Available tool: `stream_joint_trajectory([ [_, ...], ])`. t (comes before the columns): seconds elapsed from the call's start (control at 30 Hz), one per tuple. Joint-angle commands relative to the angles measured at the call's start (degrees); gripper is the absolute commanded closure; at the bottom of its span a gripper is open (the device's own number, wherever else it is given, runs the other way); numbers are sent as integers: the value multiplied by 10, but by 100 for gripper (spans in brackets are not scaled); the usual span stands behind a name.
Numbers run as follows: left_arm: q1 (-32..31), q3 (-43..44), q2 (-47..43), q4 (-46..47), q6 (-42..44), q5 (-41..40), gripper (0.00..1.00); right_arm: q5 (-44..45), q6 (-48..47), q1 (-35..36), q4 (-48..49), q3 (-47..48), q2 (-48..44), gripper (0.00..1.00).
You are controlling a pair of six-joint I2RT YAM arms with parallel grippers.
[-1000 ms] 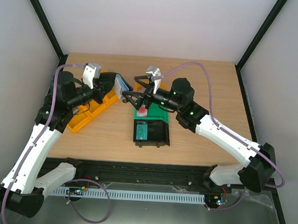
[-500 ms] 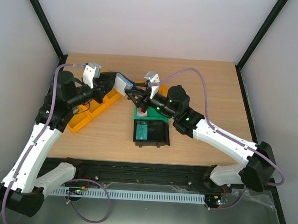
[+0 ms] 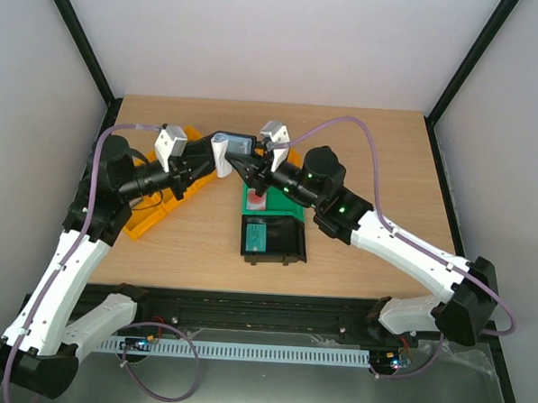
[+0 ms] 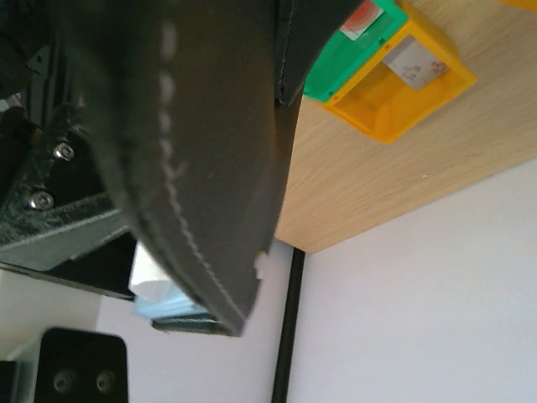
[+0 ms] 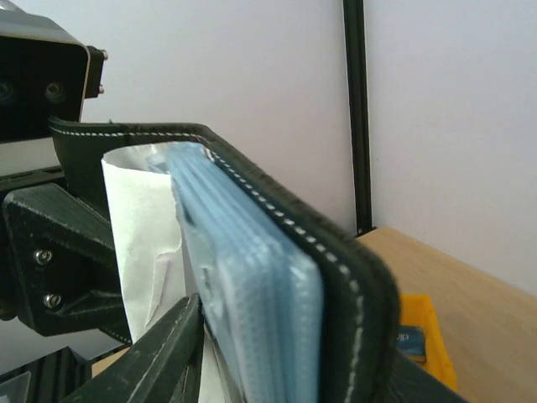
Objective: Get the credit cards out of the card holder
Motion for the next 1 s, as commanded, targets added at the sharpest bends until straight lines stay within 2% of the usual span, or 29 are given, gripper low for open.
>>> stream_joint_trajectory([
  [0.0, -5, -4, -8, 35, 19, 65, 98, -3, -23, 0, -18, 30, 2, 63],
  [0.1, -6, -8, -7, 40, 18, 59, 98, -39, -25, 0, -44, 50, 17, 68],
  [0.23, -6, -9, -5, 50, 12, 49, 97, -51, -25, 0, -84, 78, 29, 86],
  [0.27, -6, -10, -4, 51, 12, 50, 94, -53, -26, 0, -85, 77, 27, 92],
  [0.3, -6, -11, -4, 52, 12, 49, 86, -52, -25, 0, -85, 77, 26, 97],
  [0.37, -6, -12, -4, 50, 14, 51, 57, -37, -25, 0, -89, 74, 23, 98],
  [0.43, -6, -12, -6, 45, 17, 57, 35, -20, -24, 0, -95, 74, 20, 98],
  [0.5, -6, -16, -8, 44, 22, 75, 20, -15, -23, 0, -97, 74, 18, 98],
  [0.53, -6, -19, -9, 45, 23, 83, 17, -17, -22, 0, -95, 74, 18, 98],
  [0.6, -6, -27, -10, 52, 17, 75, 16, -32, -19, 0, -100, 80, 22, 98],
  [0.67, -9, -33, -5, 57, 3, 29, 18, -56, -16, 0, -99, 88, 26, 98],
  [0.8, -11, -31, 10, 40, 6, -53, 35, -89, -6, 0, -83, 95, 20, 98],
  [0.97, -11, -31, 10, 34, 27, -33, 53, -112, 2, 0, -75, 100, 12, 98],
])
